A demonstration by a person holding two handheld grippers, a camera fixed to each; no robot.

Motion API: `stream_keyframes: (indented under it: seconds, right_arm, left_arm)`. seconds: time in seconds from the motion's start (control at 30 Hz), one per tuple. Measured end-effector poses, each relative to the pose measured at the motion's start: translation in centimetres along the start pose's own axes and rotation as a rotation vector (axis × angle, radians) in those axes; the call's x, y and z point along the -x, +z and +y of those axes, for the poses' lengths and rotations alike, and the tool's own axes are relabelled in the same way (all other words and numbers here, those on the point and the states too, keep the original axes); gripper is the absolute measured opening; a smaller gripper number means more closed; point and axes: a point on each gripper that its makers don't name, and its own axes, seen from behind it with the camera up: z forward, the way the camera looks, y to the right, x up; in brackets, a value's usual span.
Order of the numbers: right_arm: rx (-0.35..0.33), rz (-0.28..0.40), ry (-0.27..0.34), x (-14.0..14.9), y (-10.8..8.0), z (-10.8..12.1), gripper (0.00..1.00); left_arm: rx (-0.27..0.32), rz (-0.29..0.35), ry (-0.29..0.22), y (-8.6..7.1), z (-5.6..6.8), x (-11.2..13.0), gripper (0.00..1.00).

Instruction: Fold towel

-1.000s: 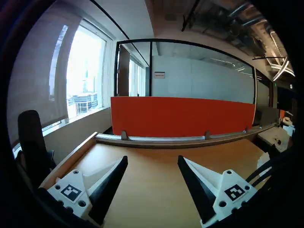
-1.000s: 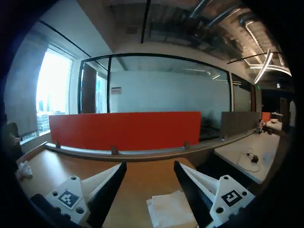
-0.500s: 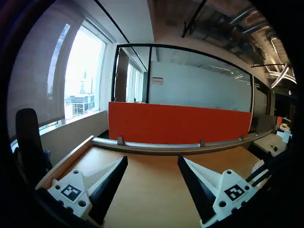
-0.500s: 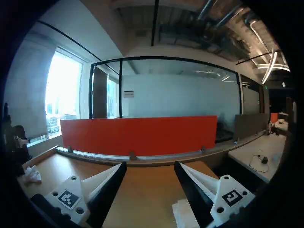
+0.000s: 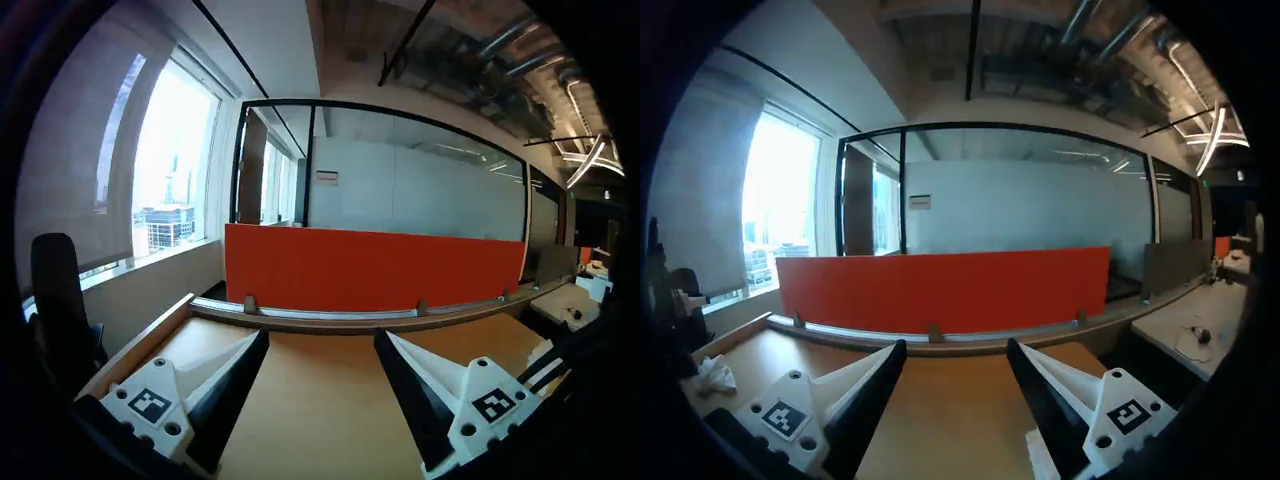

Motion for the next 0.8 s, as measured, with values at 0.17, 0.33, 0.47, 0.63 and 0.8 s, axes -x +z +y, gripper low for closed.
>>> stream_keyframes:
  seconds: [0.17,0.33,0.47,0.63,0.8]
  right_arm:
    - [-0.006,0.002,0.014,-0.4,0.0,-0.9,0.97]
    - [-0.008,-0.003,0.004,-0.4,0.1,-1.7,0.97]
    - [-0.007,-0.007,-0.006,-0.2,0.2,-2.3,0.97]
    - [-0.005,-0.006,-0.014,0.0,0.4,-2.9,0.97]
    - [-0.013,-0.012,-0.026,1.0,0.7,-3.6,0.97]
  left_arm:
    - [0.018,0.013,0.003,-0.1,0.5,-0.1,0.98]
    - [0.029,0.036,0.022,-0.2,0.7,0.0,0.98]
    - [0.025,0.052,0.042,-0.4,0.5,0.3,0.97]
    - [0.01,0.069,0.055,-0.3,-0.1,1.3,0.97]
    - [0.006,0.081,0.055,-0.2,-0.6,3.5,0.98]
